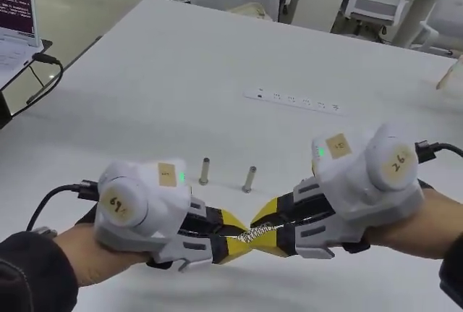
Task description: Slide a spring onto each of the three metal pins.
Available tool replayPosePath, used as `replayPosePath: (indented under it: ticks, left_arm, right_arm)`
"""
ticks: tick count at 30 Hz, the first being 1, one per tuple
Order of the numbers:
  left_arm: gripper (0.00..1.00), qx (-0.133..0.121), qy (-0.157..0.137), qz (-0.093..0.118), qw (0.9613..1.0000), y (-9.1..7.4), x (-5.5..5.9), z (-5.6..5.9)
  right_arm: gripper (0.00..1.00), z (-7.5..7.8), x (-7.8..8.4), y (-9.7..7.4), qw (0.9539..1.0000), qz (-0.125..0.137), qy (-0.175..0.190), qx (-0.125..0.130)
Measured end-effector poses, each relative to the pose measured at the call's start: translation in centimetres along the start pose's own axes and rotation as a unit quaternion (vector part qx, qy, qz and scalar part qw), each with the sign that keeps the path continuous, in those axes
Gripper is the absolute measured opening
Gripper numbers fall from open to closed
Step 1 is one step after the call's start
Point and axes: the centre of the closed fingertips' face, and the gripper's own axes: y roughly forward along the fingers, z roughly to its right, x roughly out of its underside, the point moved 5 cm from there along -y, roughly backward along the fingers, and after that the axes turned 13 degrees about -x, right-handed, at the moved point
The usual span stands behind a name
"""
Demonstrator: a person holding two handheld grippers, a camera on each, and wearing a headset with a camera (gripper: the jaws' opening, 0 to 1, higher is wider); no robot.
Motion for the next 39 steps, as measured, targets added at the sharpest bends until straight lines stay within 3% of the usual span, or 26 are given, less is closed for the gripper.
replayPosePath:
  ticks: [27,29,35,39]
  left_arm:
    - [0.04,0.002,-0.012,0.001,0.9999,0.3,-0.1,0.0]
    - [0.06,-0.001,-0.008,-0.006,1.0,0.3,0.2,0.0]
    - [0.13,-0.003,-0.018,0.002,0.9998,0.1,0.3,-0.1]
    - [0.23,-0.006,-0.034,0.009,0.9994,-0.6,0.5,-0.3]
  right_arm:
    - [0.08,0.2,0.0,0.0,0.9991,-0.037,0.0,-0.019]
    - [0.08,0.2,-0.1,-0.1,0.999,-0.04,0.0,-0.02]
    - [0.08,0.5,-0.1,-0.5,0.9988,-0.046,0.0,-0.015]
    - [0.08,0.9,0.1,-1.1,0.9988,-0.048,0.003,-0.009]
